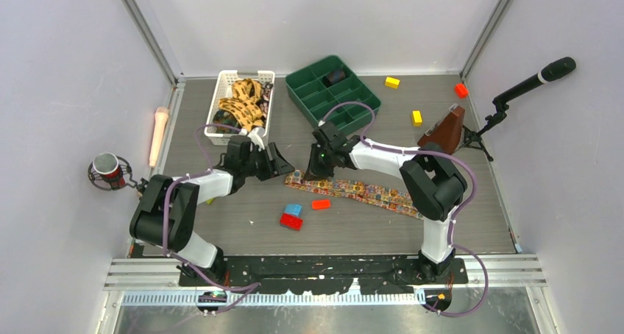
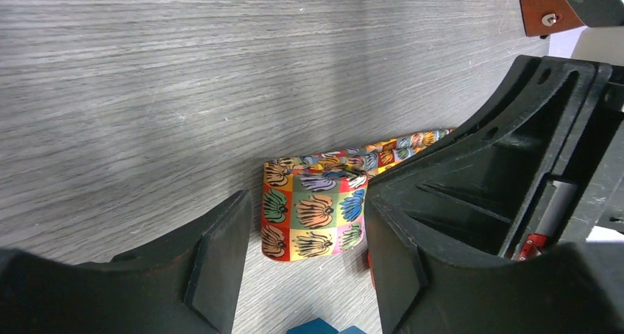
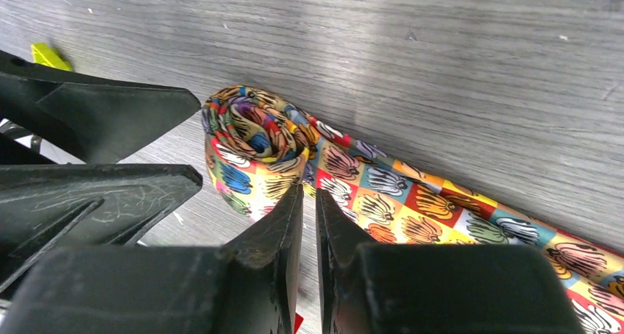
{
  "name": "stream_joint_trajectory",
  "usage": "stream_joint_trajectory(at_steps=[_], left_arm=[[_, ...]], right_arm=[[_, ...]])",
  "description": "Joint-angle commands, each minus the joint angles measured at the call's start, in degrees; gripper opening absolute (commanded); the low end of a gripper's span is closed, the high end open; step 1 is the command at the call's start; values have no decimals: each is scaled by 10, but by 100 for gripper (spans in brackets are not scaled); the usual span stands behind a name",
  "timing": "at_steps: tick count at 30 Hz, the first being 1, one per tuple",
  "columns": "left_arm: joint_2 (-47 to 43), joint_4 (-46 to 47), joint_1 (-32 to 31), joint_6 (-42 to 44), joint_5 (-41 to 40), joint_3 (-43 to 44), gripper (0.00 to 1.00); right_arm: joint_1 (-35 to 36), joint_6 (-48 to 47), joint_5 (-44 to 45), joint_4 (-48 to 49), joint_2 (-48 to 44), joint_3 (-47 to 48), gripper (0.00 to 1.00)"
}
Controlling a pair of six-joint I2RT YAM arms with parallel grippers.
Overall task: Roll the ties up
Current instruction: Roll the tie at the center of the board.
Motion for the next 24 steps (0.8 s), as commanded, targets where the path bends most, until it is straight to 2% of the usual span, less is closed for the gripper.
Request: stream_joint_trajectory(at_steps=[1, 9, 16, 24], left_arm=[[6, 37, -6, 5, 19, -3, 60], [-12, 33, -7, 3, -8, -14, 60], [-74, 35, -6, -14, -70, -37, 60], [-109, 16, -7, -5, -89, -45, 61]], right_arm=[[1, -8, 16, -13, 2, 21, 18], [2, -14, 41, -4, -36, 9, 18], [5, 10, -50, 97, -52, -7, 17], [9, 24, -67, 105, -15, 13, 17]])
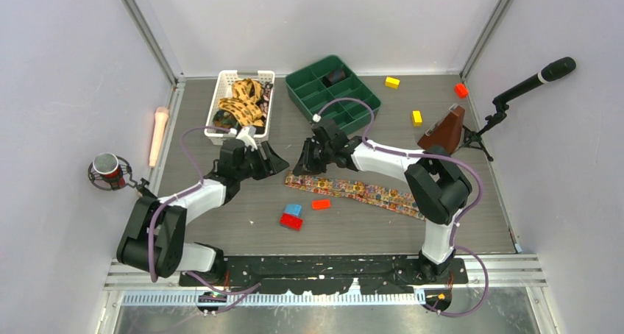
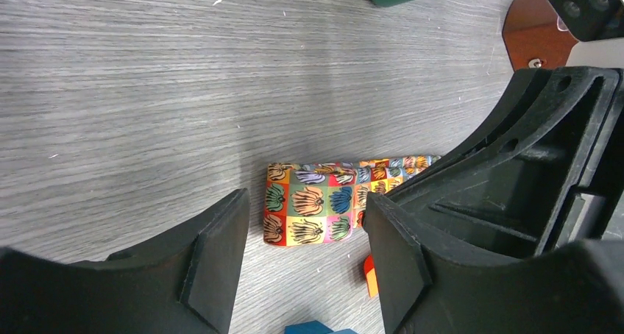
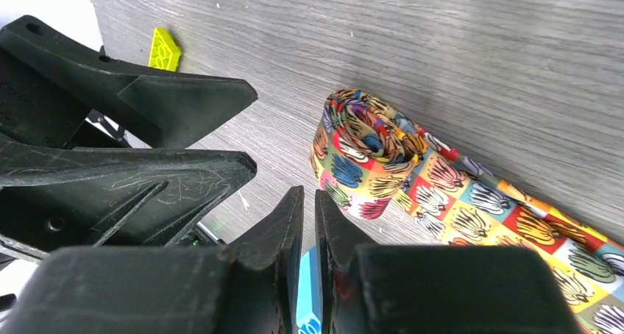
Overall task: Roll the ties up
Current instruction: Roll the tie at the center of the board.
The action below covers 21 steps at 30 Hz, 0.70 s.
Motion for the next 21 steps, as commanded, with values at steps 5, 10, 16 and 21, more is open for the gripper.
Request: stream_joint_trajectory(at_steps=[5, 10, 16, 21], left_arm=[[8, 13, -2, 6, -6, -2, 62], [32, 27, -2, 5, 9, 3, 62], [54, 46, -2, 2, 28, 6, 62], [77, 94, -4, -18, 66, 0, 63]], right_arm=[[3, 2, 17, -19, 21, 35, 17], [3, -12, 39, -50, 32, 43, 16], [4, -19, 61, -72, 29, 35, 16], [4, -20, 66, -74, 21, 22, 16]])
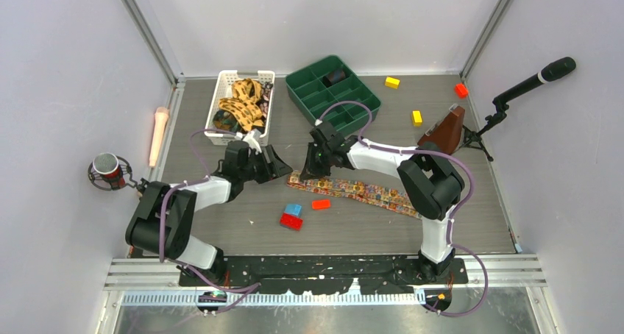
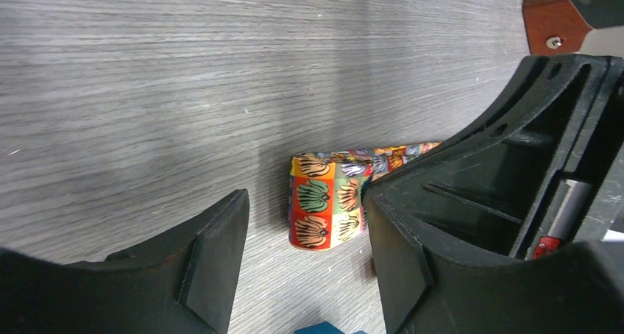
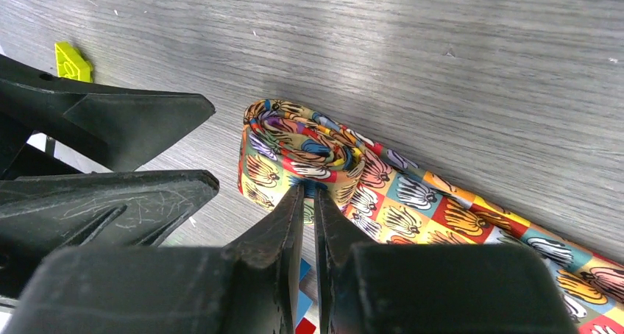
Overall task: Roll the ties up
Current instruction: Roll the tie at the center of the board.
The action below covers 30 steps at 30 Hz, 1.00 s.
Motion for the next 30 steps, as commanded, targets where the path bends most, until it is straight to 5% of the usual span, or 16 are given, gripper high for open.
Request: stream_joint_trajectory(at_steps=[1, 18, 30], left_arm=[[19, 80, -6, -15, 46, 0, 63], [89, 110, -22, -30, 39, 7, 63], [121, 140, -26, -39, 109, 9, 49]], right_arm=[[4, -9, 21, -7, -15, 0, 16], [4, -8, 17, 0, -20, -8, 15], [3, -8, 19, 3, -21, -11, 15]])
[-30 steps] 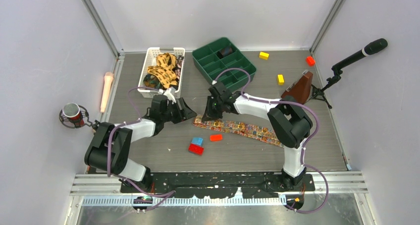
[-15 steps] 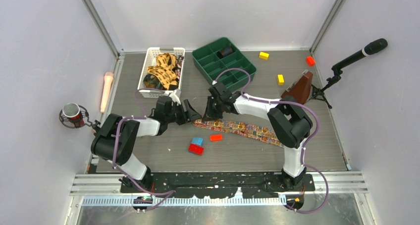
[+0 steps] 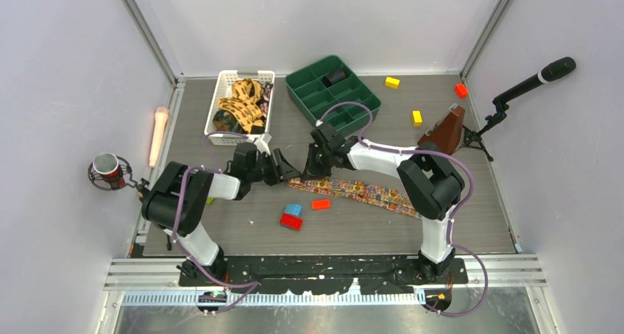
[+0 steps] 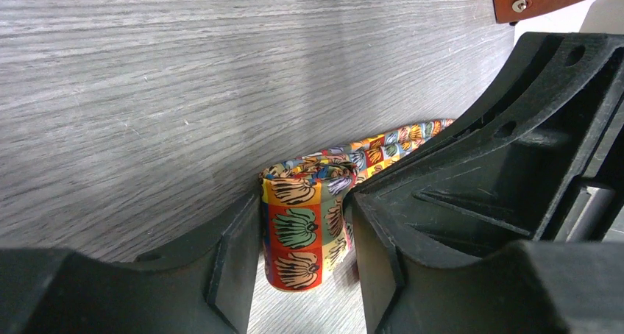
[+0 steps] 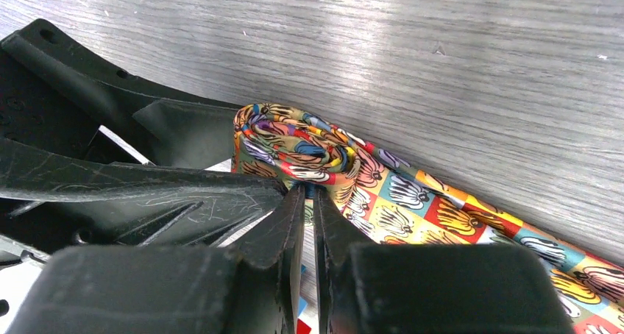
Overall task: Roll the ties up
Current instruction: Roll the tie at the center of the board.
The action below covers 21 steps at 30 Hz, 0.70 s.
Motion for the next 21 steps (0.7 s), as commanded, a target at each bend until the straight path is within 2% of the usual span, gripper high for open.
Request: stream_joint_trajectory(at_steps=[1, 5, 11, 15, 21], left_arm=[[6, 12, -4, 4, 31, 3, 47], [5, 12, -5, 6, 34, 6, 38], [-9, -9, -6, 11, 15, 17, 36], [-42, -108, -19, 54, -25, 51, 35], [-90, -305, -74, 160, -157, 127, 34]], right_arm=[[3, -7, 14, 2, -22, -6, 15], [4, -9, 14, 7, -28, -10, 15], [4, -23, -6, 55, -74, -42, 22], [4, -33, 21, 67, -123, -72, 31], [-2, -36, 97, 48, -184, -113, 36]])
